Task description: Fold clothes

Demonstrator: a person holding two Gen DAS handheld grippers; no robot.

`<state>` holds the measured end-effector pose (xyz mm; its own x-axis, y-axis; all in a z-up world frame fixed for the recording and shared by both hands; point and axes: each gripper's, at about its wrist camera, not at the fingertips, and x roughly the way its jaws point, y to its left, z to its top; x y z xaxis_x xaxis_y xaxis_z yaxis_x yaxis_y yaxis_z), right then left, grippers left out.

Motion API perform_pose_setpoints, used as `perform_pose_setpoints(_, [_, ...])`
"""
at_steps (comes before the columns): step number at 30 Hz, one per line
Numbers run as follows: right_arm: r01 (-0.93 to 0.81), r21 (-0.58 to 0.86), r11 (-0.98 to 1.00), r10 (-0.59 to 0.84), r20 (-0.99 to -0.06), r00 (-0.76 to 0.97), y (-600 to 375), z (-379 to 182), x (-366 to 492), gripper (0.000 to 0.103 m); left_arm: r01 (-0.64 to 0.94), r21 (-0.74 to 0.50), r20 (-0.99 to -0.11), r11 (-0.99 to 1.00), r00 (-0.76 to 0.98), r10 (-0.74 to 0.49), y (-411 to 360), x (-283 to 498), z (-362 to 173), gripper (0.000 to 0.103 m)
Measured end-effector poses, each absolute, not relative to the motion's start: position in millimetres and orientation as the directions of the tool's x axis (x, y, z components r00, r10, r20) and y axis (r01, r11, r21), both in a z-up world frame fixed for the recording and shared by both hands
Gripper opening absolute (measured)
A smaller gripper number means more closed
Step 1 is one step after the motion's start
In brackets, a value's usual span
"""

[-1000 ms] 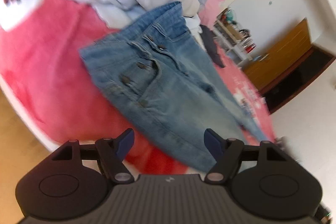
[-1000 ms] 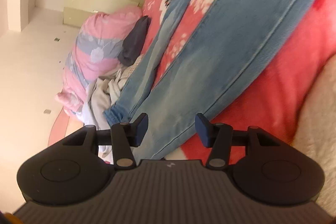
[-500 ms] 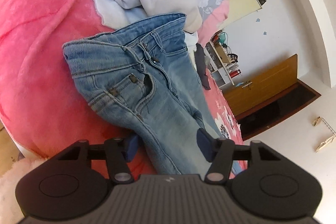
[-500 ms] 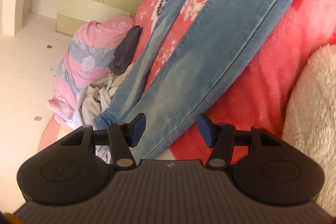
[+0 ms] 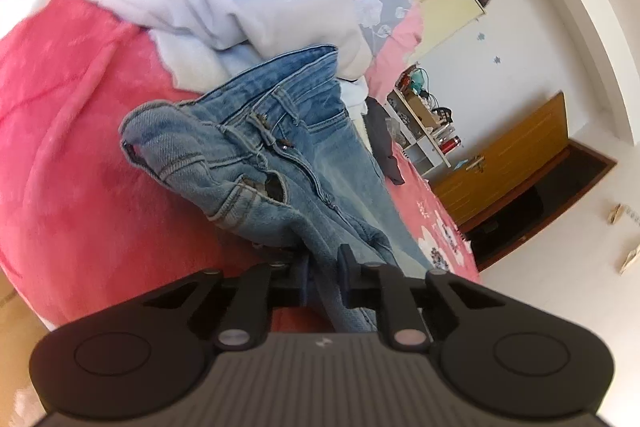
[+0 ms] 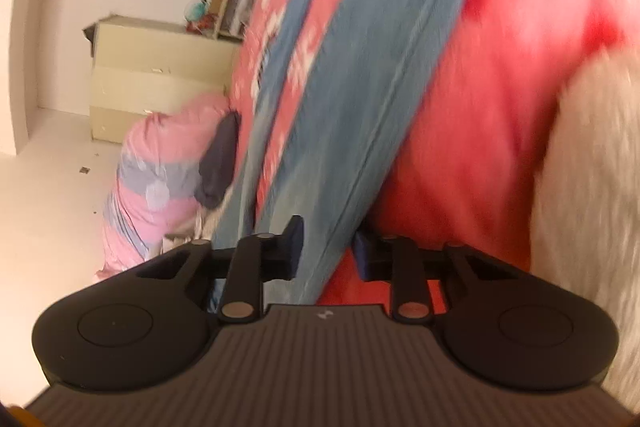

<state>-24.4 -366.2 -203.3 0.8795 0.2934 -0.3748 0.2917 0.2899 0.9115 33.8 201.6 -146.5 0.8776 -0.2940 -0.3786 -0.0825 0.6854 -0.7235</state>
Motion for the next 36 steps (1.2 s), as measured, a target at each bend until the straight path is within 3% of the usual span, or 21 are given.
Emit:
perform_pose_setpoints(3, [0.263,0.915,0.307,0.246,-0.344,0.906,-374.3,-197.7,-25.7,0.005,-0.070,-0.691,-0.376,0.719,0.885,-0.274,196.7,32.4,-136.8,0.012])
perform_pose_setpoints(14, [0.123,0.798,0.590,0.145,-0.254,0.956,-370.6,-121.9,21.8,0.004,0.007,-0.599,-0.277,0.801,0.937,-0.215,174.2,59.9,-74.6,0.011])
perform_pose_setpoints(20, [0.075,0.743,0.665,0.136,-0.219,0.966,-377.0,-86.6,83.4,0.004,0.030,-0.536,-0.290,0.844,0.932,-0.218,165.8,118.6,-51.0,0.011])
perform_pose_setpoints(25, [0.088,0.744,0.663,0.171,-0.265,0.949,-395.8,-81.2,166.4,0.004,0.044,-0.454,-0.367,0.890,0.901,-0.232,156.2,208.9,-47.2,0.012])
perform_pose_setpoints(26, [0.104,0.751,0.652,0.174,-0.282,0.944,-400.3,-84.3,187.0,0.004,0.047,-0.442,-0.389,0.896,0.890,-0.239,153.7,229.5,-52.3,0.015])
perform_pose_setpoints(27, [0.129,0.764,0.632,0.177,-0.305,0.936,-406.3,-90.7,211.1,0.005,0.053,-0.427,-0.412,0.903,0.877,-0.246,151.1,250.3,-57.7,0.035])
perform_pose_setpoints(28, [0.159,0.784,0.599,0.181,-0.326,0.928,-411.7,-101.0,235.7,0.005,0.062,-0.397,-0.441,0.916,0.862,-0.250,148.0,270.6,-65.4,0.047])
perform_pose_setpoints(29, [0.195,0.808,0.557,0.190,-0.352,0.916,-417.0,-116.3,261.7,0.006,0.042,-0.371,-0.466,0.927,0.856,-0.225,145.8,281.4,-72.2,0.070])
perform_pose_setpoints(31, [0.265,0.830,0.491,0.226,-0.415,0.881,-424.7,-147.8,309.2,0.010,0.003,-0.317,-0.514,0.948,0.840,-0.175,141.4,303.1,-85.9,0.073])
perform_pose_setpoints(32, [0.304,0.818,0.487,0.250,-0.465,0.849,-422.3,-161.9,326.0,0.017,-0.011,-0.301,-0.529,0.954,0.834,-0.158,140.1,311.4,-91.7,0.073])
perform_pose_setpoints(34, [0.346,0.795,0.498,0.270,-0.521,0.810,-418.4,-178.0,343.3,0.017,0.018,-0.367,-0.472,0.930,0.858,-0.203,148.6,294.9,-87.3,0.074])
perform_pose_setpoints(36, [0.277,0.817,0.506,0.289,-0.464,0.838,-418.8,-172.3,332.7,0.028,0.052,-0.415,-0.402,0.908,0.885,-0.234,158.1,272.2,-79.8,0.085])
